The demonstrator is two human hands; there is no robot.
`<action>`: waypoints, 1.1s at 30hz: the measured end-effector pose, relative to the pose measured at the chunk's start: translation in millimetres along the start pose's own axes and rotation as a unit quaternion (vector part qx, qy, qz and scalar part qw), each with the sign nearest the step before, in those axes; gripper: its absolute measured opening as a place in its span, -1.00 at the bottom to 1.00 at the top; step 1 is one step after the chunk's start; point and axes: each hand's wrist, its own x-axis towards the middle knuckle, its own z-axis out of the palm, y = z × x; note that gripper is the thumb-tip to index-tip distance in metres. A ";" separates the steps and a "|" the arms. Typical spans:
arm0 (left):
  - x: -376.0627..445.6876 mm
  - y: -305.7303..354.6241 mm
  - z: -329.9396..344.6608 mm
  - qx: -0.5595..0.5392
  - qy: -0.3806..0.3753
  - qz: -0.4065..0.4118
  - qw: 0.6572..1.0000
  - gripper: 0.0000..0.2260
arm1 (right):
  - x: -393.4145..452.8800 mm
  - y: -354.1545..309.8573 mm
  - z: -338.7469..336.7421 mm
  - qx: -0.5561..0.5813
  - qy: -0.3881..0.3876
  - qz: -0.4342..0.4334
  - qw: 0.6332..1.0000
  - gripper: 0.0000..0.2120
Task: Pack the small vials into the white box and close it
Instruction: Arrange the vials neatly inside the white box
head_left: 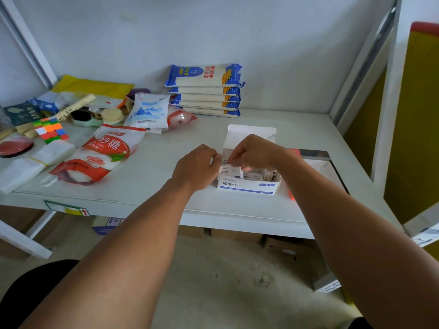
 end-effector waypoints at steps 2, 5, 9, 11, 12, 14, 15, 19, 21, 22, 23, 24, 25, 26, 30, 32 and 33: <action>-0.5 0.3 0.5 0.013 0.004 0.010 1.000 -0.68 | 4.9 -2.2 3.4 0.001 0.003 0.011 1.000 -0.87; -0.8 -0.1 1.2 0.025 0.010 0.017 0.999 -0.67 | 8.1 -2.5 3.9 0.001 0.003 0.036 0.999 -0.91; -0.5 1.0 1.3 0.027 0.013 0.015 0.999 -0.69 | 9.4 -2.7 2.5 -0.035 0.020 0.039 0.998 -0.92; 0.2 1.2 1.8 0.027 0.018 0.015 0.999 -0.72 | 10.0 -4.1 2.6 -0.078 0.029 0.031 0.996 -0.85; 0.7 1.6 1.9 0.019 0.020 0.012 1.000 -0.73 | 10.0 -4.1 2.3 -0.102 0.030 0.032 0.994 -0.80; 2.7 3.0 1.7 -0.008 0.018 0.004 1.000 -0.73 | 10.7 -0.8 -2.1 -0.116 0.029 0.044 0.992 -0.72; 4.1 4.5 1.7 -0.021 0.015 0.001 1.000 -0.71 | 11.8 2.4 -5.7 -0.106 0.034 0.059 0.992 -0.74; 9.4 13.1 3.9 -0.051 -0.003 0.000 0.999 -0.64 | 5.1 8.8 -15.8 -0.186 -0.014 0.086 0.979 -0.79; 10.0 15.0 6.5 -0.057 -0.012 0.004 0.998 -0.62 | -4.7 5.2 -12.8 -0.237 -0.084 0.099 0.963 -0.78; 9.7 15.0 8.0 -0.061 -0.016 0.006 0.998 -0.60 | -6.9 5.2 -9.6 -0.259 -0.099 0.103 0.955 -0.80; 9.1 14.7 9.2 -0.066 -0.021 0.005 0.998 -0.59 | -7.2 6.1 -6.6 -0.276 -0.101 0.097 0.951 -0.83; 8.1 14.6 9.7 -0.071 -0.024 0.004 0.997 -0.58 | -6.6 6.6 -3.6 -0.291 -0.094 0.087 0.948 -0.84; 7.5 14.3 10.2 -0.074 -0.026 0.005 0.997 -0.58 | -4.4 7.1 -1.4 -0.306 -0.084 0.073 0.945 -0.84; 7.1 14.1 10.2 -0.073 -0.027 0.007 0.997 -0.59 | -3.6 7.1 -0.2 -0.316 -0.076 0.059 0.944 -0.82; 8.5 13.9 7.5 -0.062 -0.025 0.009 0.998 -0.57 | -5.3 9.9 -4.3 -0.323 -0.031 0.017 0.946 -0.68; 8.1 14.0 6.2 -0.061 -0.028 0.003 0.998 -0.57 | -5.4 15.5 -5.2 -0.325 -0.002 0.007 0.946 -0.66; 7.6 14.3 5.6 -0.063 -0.029 0.000 0.998 -0.57 | -5.0 18.1 -5.1 -0.326 0.009 0.004 0.945 -0.65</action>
